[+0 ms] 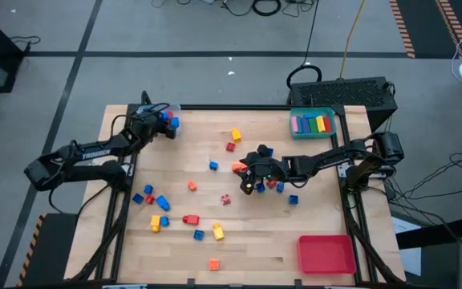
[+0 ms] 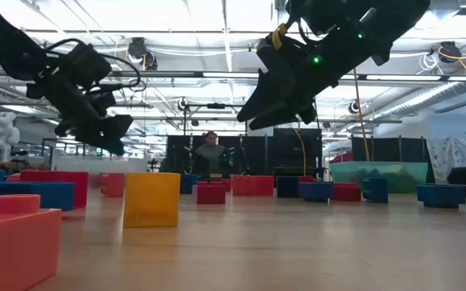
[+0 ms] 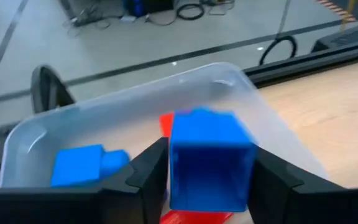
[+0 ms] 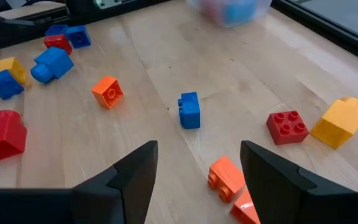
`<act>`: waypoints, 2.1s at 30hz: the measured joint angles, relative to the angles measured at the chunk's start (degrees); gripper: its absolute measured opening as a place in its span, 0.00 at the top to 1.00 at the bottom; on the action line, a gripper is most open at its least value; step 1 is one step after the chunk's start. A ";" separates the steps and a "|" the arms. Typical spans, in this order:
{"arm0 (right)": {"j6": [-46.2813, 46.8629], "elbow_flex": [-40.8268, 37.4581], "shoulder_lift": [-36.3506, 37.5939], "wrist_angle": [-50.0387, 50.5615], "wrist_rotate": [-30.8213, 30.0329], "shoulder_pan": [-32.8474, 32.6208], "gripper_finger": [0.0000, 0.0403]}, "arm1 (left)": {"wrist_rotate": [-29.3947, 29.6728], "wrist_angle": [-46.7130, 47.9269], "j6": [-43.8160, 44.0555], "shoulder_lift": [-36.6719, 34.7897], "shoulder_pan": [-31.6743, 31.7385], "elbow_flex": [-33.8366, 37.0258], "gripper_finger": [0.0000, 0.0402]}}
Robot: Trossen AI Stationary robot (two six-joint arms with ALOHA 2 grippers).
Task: Sort blocks by size
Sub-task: Put the big blue game piece into the transparent bin, then put the big yellow game piece into the transparent bin
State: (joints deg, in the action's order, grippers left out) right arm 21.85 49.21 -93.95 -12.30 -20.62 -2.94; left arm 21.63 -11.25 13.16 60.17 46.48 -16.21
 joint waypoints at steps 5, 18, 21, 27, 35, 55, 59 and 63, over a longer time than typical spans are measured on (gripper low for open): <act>-0.01 0.00 0.00 -0.41 -0.39 0.16 0.47 | 0.52 -0.78 1.49 1.10 0.90 0.00 0.48; 1.93 0.02 0.00 1.52 -2.03 10.80 0.47 | -3.22 -1.55 -3.46 0.11 -0.16 0.00 0.46; 3.08 0.02 -0.13 0.63 -1.98 14.15 0.47 | -3.30 -2.70 -3.58 -0.49 -0.79 0.00 0.46; 3.58 3.86 -8.19 1.50 -1.89 19.05 0.47 | -3.39 -6.13 -6.24 -0.88 -2.44 0.00 0.45; 3.77 14.22 -18.58 3.70 -1.66 19.74 0.48 | -5.01 -7.78 -8.28 -0.97 -4.24 0.00 0.45; 8.92 24.44 -26.56 17.07 -1.79 20.26 0.61 | -6.14 -7.73 -9.56 -0.97 -4.39 0.00 0.45; 6.50 24.44 -26.56 16.95 -1.83 20.26 0.73 | -10.05 -7.86 -9.61 -0.99 -4.61 0.00 0.45; 0.26 24.35 -26.46 15.57 -0.55 20.01 0.73 | -19.01 -10.43 -12.08 -0.99 -4.62 0.00 0.45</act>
State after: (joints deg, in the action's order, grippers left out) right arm 22.11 73.56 -120.41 3.27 -21.17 17.07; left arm 2.62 -21.68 1.08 59.18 41.86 -16.21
